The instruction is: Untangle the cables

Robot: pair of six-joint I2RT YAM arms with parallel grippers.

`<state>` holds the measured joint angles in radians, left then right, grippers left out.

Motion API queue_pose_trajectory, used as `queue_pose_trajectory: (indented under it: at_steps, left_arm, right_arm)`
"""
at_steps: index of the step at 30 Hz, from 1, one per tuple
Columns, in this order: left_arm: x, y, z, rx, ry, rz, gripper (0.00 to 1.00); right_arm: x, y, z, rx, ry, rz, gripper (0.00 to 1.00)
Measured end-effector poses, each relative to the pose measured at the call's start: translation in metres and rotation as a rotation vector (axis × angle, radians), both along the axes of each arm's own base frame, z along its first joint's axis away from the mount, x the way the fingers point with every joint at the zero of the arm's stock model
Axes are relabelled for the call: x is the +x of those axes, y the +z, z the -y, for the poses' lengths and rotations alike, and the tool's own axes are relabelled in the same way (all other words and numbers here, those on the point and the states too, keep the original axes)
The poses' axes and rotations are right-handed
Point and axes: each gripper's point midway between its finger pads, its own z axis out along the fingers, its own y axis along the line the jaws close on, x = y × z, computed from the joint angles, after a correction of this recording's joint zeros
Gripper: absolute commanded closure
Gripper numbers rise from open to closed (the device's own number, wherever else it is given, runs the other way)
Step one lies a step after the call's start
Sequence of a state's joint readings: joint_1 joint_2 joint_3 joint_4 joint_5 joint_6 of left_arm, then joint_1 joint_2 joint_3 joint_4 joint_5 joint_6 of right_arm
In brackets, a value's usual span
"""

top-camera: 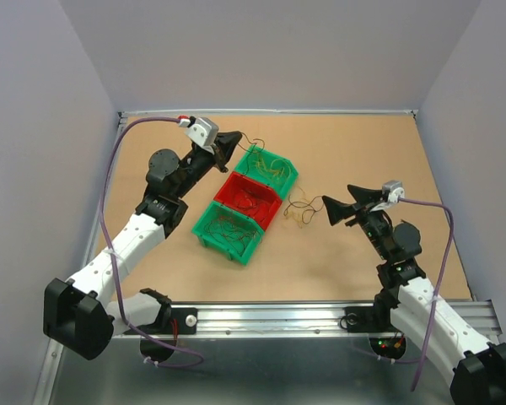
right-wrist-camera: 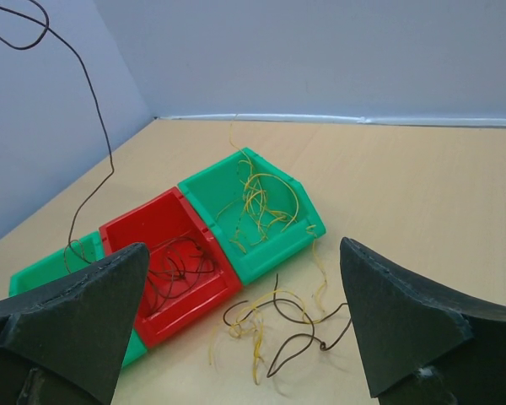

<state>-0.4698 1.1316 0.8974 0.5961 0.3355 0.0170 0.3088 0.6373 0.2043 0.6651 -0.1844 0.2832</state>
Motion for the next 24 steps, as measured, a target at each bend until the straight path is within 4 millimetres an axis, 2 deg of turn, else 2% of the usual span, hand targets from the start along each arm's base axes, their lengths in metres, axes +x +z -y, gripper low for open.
queue_pose_trajectory:
  at_steps: [3,5,11,14,20,24]
  left_arm:
    - [0.004,0.0,-0.003,0.004,0.025,0.008,1.0]
    - [0.011,-0.008,-0.004,0.026,0.049,0.002,1.0]
    - [0.026,-0.052,-0.001,0.188,0.059,-0.037,1.0]
    - [0.03,-0.063,0.002,0.241,0.06,-0.027,1.0]
    - [0.047,-0.097,0.004,0.294,0.102,-0.099,1.0]
    - [0.051,-0.104,0.001,0.299,0.127,-0.125,1.0]
  right_arm:
    - [0.001,-0.002,0.0,-0.002,0.0,-0.005,0.0]
    - [0.001,-0.001,0.0,-0.002,0.0,-0.004,0.0]
    - [0.0,-0.002,-0.001,-0.003,0.004,-0.006,0.0]
    - [0.0,-0.01,-0.008,-0.023,0.043,-0.028,0.01]
    - [0.004,-0.038,-0.051,-0.095,0.283,-0.152,0.05]
    - [0.015,-0.049,-0.086,-0.112,0.422,-0.217,0.1]
